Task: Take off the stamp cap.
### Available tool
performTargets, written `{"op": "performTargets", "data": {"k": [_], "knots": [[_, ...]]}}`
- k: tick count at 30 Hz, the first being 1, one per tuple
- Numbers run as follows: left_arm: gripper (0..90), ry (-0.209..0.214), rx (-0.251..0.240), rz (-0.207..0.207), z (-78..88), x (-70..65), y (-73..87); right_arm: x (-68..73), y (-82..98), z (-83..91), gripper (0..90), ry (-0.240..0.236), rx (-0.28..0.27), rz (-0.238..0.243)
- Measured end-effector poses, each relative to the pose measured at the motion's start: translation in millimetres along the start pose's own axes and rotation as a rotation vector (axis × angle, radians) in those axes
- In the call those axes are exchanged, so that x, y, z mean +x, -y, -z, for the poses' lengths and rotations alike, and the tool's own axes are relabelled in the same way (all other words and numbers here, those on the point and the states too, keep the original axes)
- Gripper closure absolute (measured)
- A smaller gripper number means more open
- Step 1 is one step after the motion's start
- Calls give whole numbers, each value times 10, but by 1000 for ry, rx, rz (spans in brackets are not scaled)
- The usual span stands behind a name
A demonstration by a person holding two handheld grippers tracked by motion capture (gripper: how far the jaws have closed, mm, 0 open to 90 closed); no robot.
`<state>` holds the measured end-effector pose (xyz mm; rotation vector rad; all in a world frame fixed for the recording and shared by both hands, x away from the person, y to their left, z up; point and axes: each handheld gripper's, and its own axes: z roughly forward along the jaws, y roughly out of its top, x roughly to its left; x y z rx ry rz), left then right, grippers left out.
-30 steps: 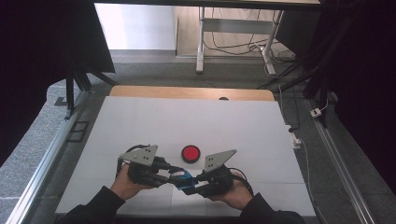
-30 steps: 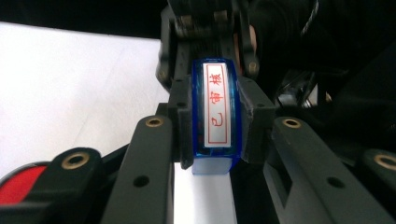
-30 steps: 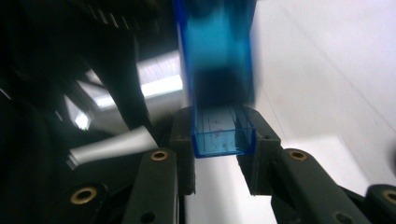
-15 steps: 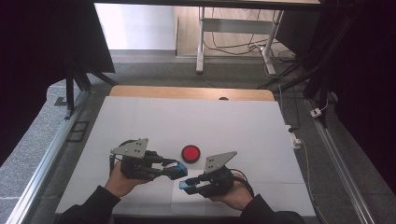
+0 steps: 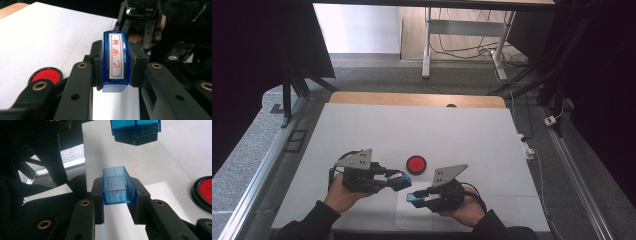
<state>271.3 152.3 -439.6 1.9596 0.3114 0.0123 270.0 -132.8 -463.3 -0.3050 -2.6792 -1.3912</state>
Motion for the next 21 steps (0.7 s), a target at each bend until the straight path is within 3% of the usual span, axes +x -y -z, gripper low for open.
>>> {"op": "performTargets", "data": {"k": [13, 21], "knots": [[695, -49, 18, 23, 27, -8, 31, 15, 24, 155, 689, 52, -30, -18], [694, -51, 20, 32, 19, -21, 34, 61, 65, 266, 688, 131, -30, 5]]}}
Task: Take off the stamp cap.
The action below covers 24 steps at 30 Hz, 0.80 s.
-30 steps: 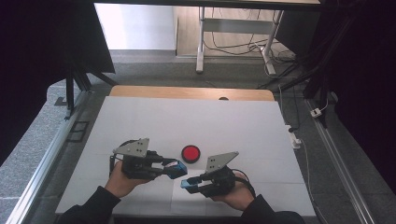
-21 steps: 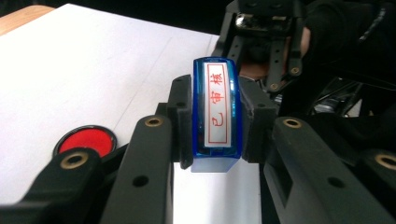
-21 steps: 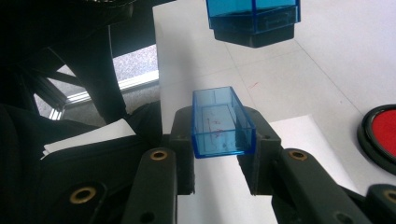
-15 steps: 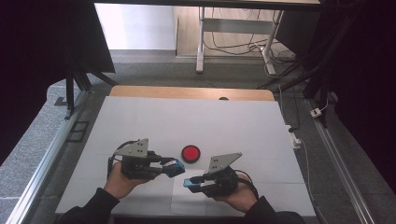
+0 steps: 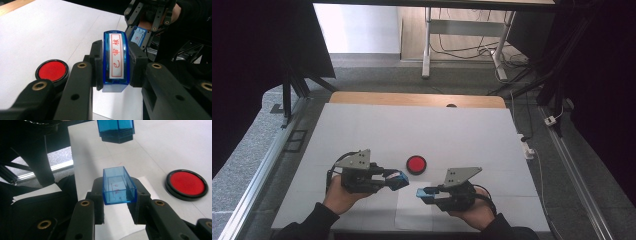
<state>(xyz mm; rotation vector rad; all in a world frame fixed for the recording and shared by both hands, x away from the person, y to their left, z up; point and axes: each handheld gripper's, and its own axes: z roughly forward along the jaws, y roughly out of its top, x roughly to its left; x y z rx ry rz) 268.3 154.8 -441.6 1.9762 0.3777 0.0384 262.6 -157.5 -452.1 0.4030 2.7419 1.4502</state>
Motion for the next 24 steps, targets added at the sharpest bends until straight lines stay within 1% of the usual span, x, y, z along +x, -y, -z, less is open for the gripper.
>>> {"op": "performTargets", "data": {"k": [4, 6, 8, 11, 16, 21, 24], "knots": [[694, -4, 5, 1, -4, -3, 4, 9, 18, 71, 688, 25, -15, -19], [694, -4, 8, 1, -7, -4, 7, 16, 22, 115, 688, 39, -31, -29], [694, -8, 11, -1, -10, -6, 8, 21, 31, 188, 688, 64, -44, -39], [694, -13, 12, -3, -9, -9, 10, 19, 44, 230, 688, 78, -59, -48], [694, -20, 13, -2, -8, -9, 14, 11, 80, 319, 688, 113, -67, -67], [694, -26, 14, 0, -5, -8, 17, 23, 116, 410, 688, 152, -71, -72], [694, -27, 13, 1, -2, -7, 16, 31, 150, 474, 688, 169, -76, -84]]}}
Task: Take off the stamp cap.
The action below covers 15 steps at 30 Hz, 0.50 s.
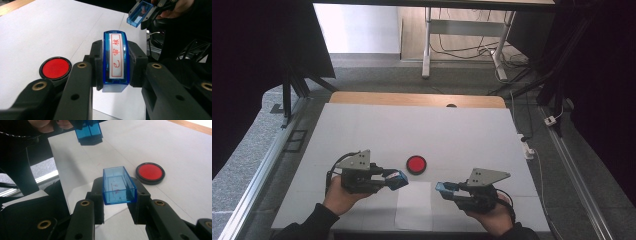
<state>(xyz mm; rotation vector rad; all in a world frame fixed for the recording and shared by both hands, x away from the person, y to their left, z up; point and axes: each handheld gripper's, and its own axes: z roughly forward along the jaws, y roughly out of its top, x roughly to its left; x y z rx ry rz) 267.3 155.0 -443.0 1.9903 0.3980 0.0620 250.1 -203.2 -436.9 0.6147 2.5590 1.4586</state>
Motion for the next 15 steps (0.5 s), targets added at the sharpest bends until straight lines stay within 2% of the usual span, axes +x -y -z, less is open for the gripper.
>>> {"op": "performTargets", "data": {"k": [12, 15], "knots": [[694, -11, 2, -4, -15, 1, -8, -2, 147, 262, 687, 103, -9, -21], [694, -13, 0, -5, -12, 6, -8, -20, 183, 333, 687, 121, -24, -42]]}}
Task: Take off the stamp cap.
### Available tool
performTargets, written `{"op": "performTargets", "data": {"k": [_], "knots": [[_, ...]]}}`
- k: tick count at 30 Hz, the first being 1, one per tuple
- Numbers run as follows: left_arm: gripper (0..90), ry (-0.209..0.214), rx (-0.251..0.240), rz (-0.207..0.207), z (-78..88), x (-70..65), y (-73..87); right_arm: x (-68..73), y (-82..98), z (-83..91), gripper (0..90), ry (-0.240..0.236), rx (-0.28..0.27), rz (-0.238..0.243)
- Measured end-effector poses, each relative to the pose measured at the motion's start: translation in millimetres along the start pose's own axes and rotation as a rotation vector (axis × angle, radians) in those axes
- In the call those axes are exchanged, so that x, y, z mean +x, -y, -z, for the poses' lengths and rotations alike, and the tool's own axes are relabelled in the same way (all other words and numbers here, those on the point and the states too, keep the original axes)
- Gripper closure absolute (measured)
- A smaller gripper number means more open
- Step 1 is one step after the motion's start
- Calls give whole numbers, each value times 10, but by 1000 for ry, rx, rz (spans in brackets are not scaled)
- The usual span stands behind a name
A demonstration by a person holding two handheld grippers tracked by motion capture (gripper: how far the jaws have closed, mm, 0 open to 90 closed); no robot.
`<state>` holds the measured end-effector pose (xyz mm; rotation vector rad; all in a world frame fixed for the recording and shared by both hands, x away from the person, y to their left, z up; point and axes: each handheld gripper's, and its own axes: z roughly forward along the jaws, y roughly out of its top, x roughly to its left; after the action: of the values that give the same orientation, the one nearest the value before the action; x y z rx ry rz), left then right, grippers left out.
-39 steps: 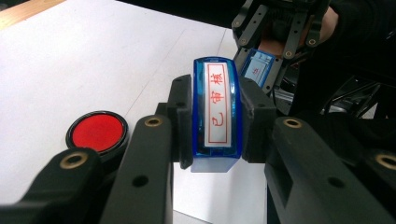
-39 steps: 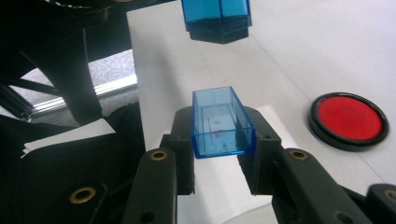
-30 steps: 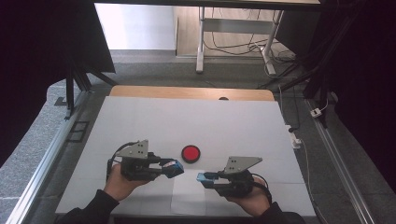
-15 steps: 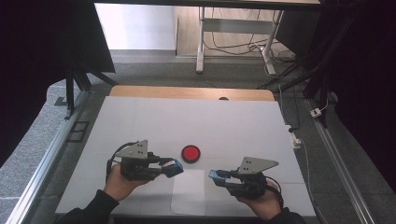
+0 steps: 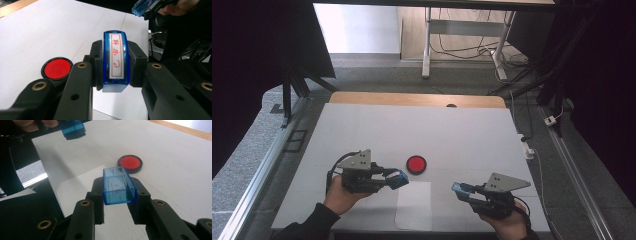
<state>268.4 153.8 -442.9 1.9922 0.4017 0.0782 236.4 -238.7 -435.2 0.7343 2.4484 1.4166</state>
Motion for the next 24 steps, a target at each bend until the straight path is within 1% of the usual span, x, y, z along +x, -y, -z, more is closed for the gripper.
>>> {"op": "performTargets", "data": {"k": [5, 7, 11, 16, 18, 24], "knots": [[695, -4, -5, 2, 3, 3, 1, -37, 57, 98, 687, 45, 1, -28], [694, -5, -9, 2, 5, 5, 1, -56, 86, 139, 687, 52, 0, -42], [694, -3, -13, 5, 10, 13, 4, -91, 146, 213, 687, 83, -5, -70], [694, -8, -14, 11, 13, 22, 5, -126, 213, 286, 687, 122, 8, -104], [694, -8, -14, 13, 13, 26, 7, -140, 241, 304, 686, 133, 8, -119], [694, -16, -16, 22, 13, 32, 10, -173, 295, 349, 687, 153, 20, -142]]}}
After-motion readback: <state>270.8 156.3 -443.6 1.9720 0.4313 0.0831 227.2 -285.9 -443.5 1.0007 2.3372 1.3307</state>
